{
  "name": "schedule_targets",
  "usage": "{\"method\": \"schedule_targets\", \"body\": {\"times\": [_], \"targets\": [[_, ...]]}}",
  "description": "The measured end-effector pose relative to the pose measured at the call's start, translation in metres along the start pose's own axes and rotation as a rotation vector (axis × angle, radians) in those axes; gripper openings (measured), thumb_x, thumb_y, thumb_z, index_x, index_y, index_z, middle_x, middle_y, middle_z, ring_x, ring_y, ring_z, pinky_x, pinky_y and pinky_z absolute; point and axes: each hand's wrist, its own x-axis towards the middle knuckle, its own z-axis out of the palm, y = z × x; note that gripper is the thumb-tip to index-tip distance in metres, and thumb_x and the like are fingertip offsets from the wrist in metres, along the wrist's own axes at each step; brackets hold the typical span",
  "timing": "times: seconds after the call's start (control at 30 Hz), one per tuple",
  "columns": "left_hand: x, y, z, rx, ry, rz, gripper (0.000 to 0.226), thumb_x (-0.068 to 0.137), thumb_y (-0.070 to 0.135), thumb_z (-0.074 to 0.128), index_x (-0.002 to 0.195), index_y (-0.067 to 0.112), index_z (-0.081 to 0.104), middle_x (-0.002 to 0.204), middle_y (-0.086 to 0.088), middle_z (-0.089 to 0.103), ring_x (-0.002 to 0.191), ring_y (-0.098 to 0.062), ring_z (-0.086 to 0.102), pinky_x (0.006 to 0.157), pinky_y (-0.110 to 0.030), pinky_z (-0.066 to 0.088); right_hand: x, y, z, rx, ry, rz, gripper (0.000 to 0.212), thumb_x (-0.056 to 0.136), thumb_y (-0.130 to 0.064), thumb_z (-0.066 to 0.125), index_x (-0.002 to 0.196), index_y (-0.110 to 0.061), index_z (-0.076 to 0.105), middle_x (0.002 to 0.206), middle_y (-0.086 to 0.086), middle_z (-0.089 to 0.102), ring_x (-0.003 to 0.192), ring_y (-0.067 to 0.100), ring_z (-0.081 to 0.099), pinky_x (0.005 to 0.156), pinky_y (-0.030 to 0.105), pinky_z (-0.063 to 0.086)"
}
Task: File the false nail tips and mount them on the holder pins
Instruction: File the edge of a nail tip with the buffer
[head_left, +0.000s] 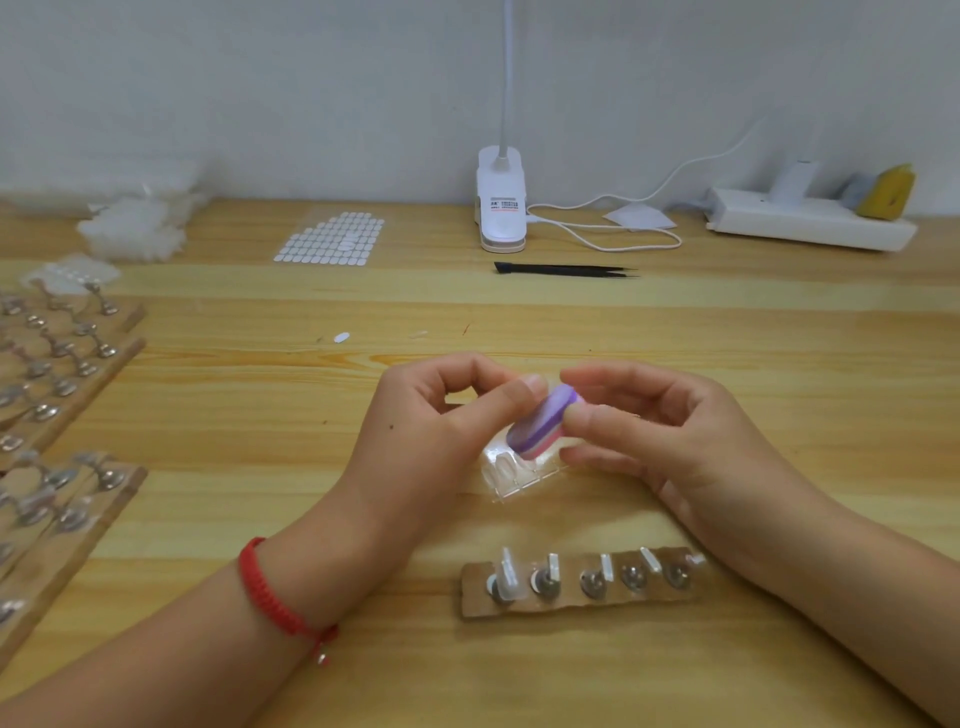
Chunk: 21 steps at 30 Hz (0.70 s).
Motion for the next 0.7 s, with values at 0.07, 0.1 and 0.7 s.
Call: {"method": "schedule_targets", "body": {"times": [0.07, 0.1, 0.7], "targets": [[0.0001, -0.0004, 0.0, 0.006, 0.001, 0.0, 0.021, 0.081, 0.009, 0.068, 0.062, 0.006, 0.06, 0.039, 0.017, 0.047, 0.036, 0.003, 0.042, 0.045, -0.003, 0.031, 0.0017, -0.0005, -0.0029, 0.078, 0.035, 0.016, 0.033, 0.051, -0.019, 0.082, 0.085, -0.018, 0.081, 0.084, 0.007, 0.076, 0.075, 0.013, 0.073, 0.062, 0.018, 0.056], [0.0004, -0.0005, -0.0004, 0.004, 0.01, -0.002, 0.021, 0.081, 0.01, 0.068, 0.062, 0.006, 0.06, 0.039, 0.017, 0.047, 0.036, 0.003, 0.042, 0.046, -0.003, 0.031, 0.003, -0.0008, -0.0053, 0.136, 0.061, 0.025, 0.032, 0.053, -0.021, 0.079, 0.085, -0.017, 0.081, 0.084, 0.007, 0.076, 0.075, 0.013, 0.073, 0.062, 0.018, 0.055], [-0.0011, -0.003, 0.0007, 0.059, -0.051, -0.012, 0.027, 0.081, 0.011, 0.068, 0.057, 0.016, 0.059, 0.046, 0.015, 0.049, 0.039, 0.001, 0.039, 0.043, -0.009, 0.032, 0.002, 0.0026, -0.0007, 0.099, 0.039, -0.02, 0.023, 0.06, -0.014, 0.079, 0.083, -0.013, 0.08, 0.078, 0.007, 0.075, 0.069, 0.016, 0.072, 0.064, 0.02, 0.056]]}}
